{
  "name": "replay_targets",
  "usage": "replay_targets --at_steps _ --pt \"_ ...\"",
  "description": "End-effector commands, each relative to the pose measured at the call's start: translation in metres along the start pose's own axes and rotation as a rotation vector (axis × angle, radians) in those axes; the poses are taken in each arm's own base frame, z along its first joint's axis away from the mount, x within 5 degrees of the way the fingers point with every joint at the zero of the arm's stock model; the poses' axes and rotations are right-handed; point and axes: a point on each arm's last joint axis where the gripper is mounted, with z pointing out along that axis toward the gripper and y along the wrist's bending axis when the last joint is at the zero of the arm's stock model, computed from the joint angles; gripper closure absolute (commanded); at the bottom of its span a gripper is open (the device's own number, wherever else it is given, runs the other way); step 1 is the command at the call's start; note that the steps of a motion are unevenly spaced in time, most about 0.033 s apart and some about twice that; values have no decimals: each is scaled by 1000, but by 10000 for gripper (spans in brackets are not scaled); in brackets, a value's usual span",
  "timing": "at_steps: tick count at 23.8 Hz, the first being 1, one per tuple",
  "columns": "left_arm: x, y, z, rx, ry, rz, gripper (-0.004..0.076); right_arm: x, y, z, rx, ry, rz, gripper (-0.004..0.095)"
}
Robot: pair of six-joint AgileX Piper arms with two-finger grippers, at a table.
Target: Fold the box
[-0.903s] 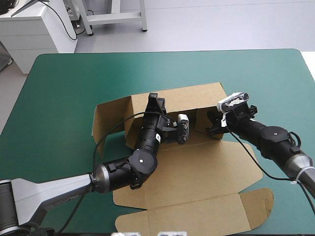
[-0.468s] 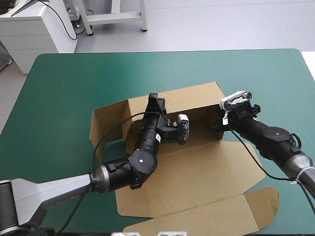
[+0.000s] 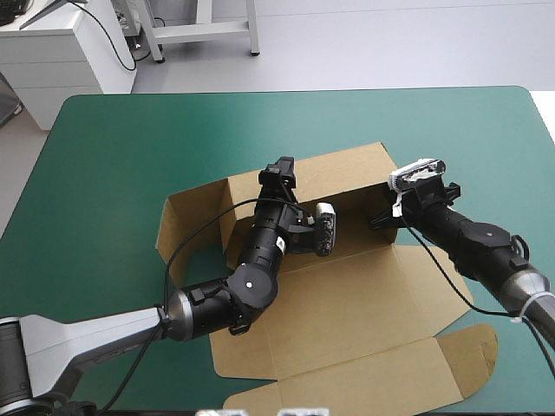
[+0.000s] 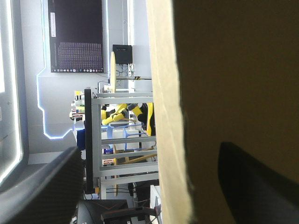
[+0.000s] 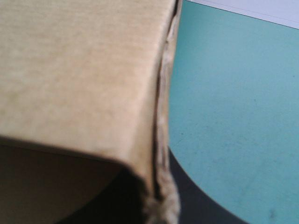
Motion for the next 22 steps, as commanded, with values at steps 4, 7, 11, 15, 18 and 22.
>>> replay_targets --at_steps 4,7,11,15,18,22 --pt "-9 27 -20 -136 -29 -19 150 -34 -13 3 96 -75 -20 927" --pt "-16 25 -27 -141 -44 -17 155 -44 -20 12 156 -74 -41 927" --pt "-22 24 -36 -152 -41 -21 155 -49 -27 26 195 -58 -51 927" --pt "-26 27 -44 -185 -21 -25 435 -46 -28 35 195 -40 -51 929" --pt "-30 32 -44 -143 -31 21 701 -46 -29 35 211 -33 -50 929" --pt "-17 59 -28 118 28 -36 709 -45 -29 35 216 -29 -81 929"
